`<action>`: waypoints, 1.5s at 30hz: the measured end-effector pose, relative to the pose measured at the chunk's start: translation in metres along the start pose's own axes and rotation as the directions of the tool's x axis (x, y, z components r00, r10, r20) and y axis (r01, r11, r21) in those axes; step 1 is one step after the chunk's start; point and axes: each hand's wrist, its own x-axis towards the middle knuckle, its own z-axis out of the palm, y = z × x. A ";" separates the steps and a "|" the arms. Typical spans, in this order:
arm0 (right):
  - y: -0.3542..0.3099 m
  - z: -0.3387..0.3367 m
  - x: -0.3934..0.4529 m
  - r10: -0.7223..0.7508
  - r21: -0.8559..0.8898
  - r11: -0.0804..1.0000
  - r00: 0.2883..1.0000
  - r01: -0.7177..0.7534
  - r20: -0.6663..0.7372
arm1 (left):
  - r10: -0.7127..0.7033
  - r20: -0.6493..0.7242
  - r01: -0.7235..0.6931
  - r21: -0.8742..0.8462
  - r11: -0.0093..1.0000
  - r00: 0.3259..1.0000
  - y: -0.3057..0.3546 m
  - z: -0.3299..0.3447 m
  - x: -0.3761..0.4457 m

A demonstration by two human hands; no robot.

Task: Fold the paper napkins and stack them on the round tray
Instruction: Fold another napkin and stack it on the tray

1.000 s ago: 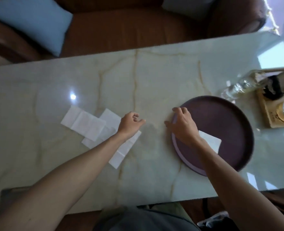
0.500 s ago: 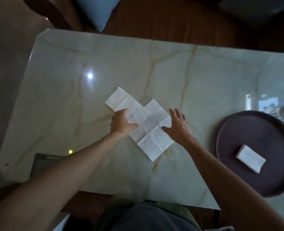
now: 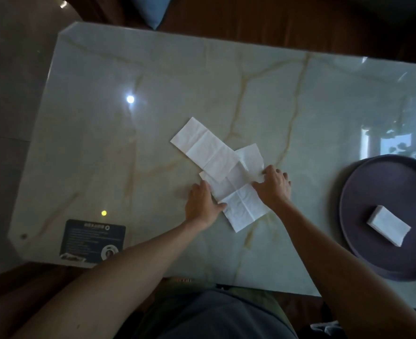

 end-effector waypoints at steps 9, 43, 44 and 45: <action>0.007 -0.021 -0.038 -0.047 0.328 0.945 0.983 -0.013 0.176 | -0.064 0.179 0.114 -0.284 0.952 0.982 0.014 -0.008 -0.004; 0.033 -0.182 -0.083 -0.317 0.626 0.695 0.932 0.353 -0.174 | 0.445 -0.035 -0.382 -0.573 0.725 0.895 0.096 -0.134 -0.024; 0.033 -0.183 -0.082 -0.306 0.600 0.715 0.933 0.358 -0.192 | 0.452 -0.050 -0.403 -0.549 0.732 0.890 0.096 -0.136 -0.025; 0.033 -0.183 -0.082 -0.288 0.583 0.731 0.934 0.356 -0.209 | 0.457 -0.066 -0.423 -0.514 0.746 0.887 0.095 -0.138 -0.025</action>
